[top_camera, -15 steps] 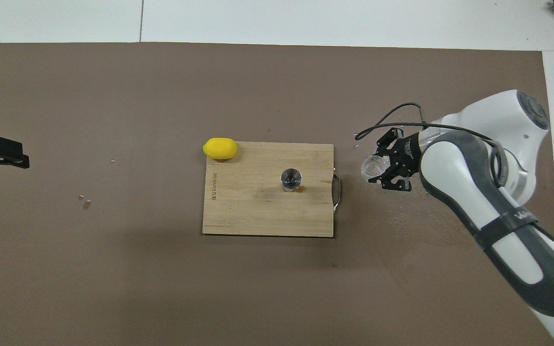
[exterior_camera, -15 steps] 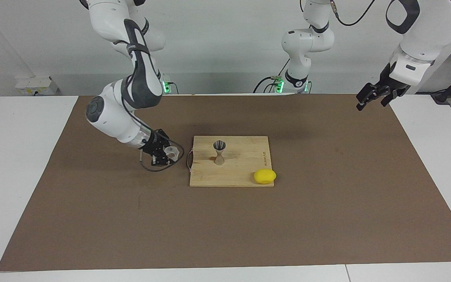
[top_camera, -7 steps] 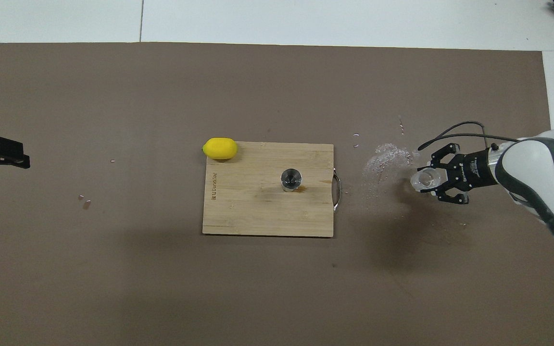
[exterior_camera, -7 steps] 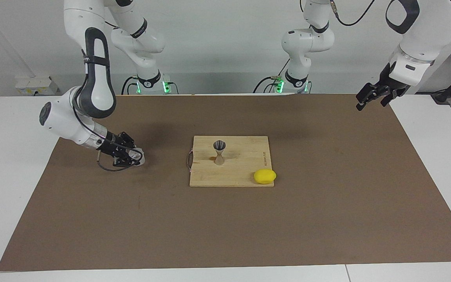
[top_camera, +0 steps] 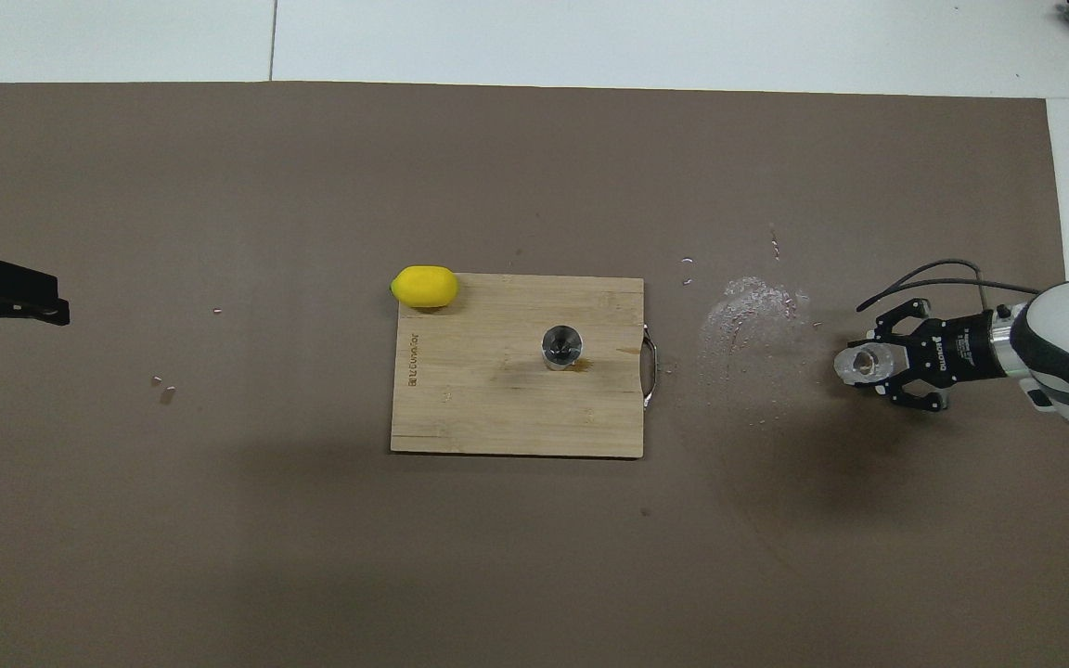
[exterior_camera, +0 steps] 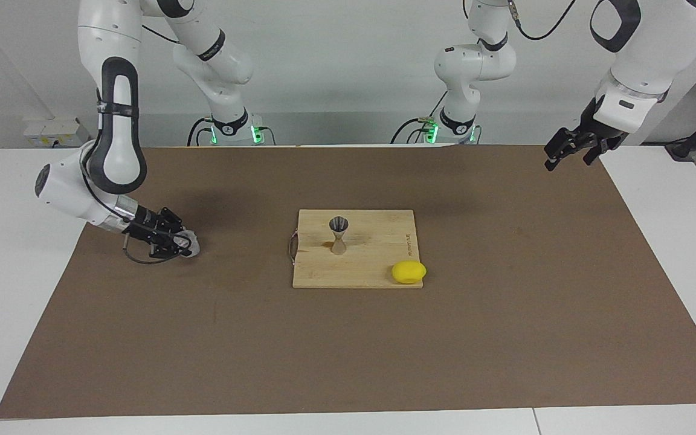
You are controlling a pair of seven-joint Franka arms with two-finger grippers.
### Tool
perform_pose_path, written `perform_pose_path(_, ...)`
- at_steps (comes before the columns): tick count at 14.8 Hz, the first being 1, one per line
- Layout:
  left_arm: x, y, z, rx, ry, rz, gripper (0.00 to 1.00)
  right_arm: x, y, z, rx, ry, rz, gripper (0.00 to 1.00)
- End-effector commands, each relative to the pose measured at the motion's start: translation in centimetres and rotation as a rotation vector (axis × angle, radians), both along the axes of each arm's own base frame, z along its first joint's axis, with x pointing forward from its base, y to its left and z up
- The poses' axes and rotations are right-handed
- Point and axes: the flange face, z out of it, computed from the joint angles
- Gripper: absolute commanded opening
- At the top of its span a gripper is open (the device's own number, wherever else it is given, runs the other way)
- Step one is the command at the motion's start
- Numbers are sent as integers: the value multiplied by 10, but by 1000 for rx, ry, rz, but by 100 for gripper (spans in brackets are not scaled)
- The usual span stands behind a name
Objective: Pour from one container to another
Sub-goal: 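Lower the glass onto the table at its starting spot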
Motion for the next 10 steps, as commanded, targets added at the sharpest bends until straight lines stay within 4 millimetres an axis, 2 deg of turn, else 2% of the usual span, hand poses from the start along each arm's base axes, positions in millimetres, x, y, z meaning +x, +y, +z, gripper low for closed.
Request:
perform_pose_path(1,-5,-3,1,17,-2,5,100,-4,3,-2,22,-19,-4,29)
perform_pose_path(2,-5,-6,1,17,-4,2,100,-5,1,-2,22,-21,-11,54)
perform_pose_path(4,-5,-6,0,17,-1,0,100,-4,1,5,19,-31,-4,79)
perform_pose_path(5,-6,-6,1,17,-1,1,100,-3,5,10,16,-37,0,84)
perform_pose_path(6,-6,-6,0,17,1,0,100,-2,7,18,11,-54,9,93)
perform_pose_path(8,-6,-9,0,17,1,6,100,-1,12,35,-1,-79,26,98)
perform_pose_path(10,-5,-9,0,17,-3,15,100,2,32,54,-23,-107,81,98)
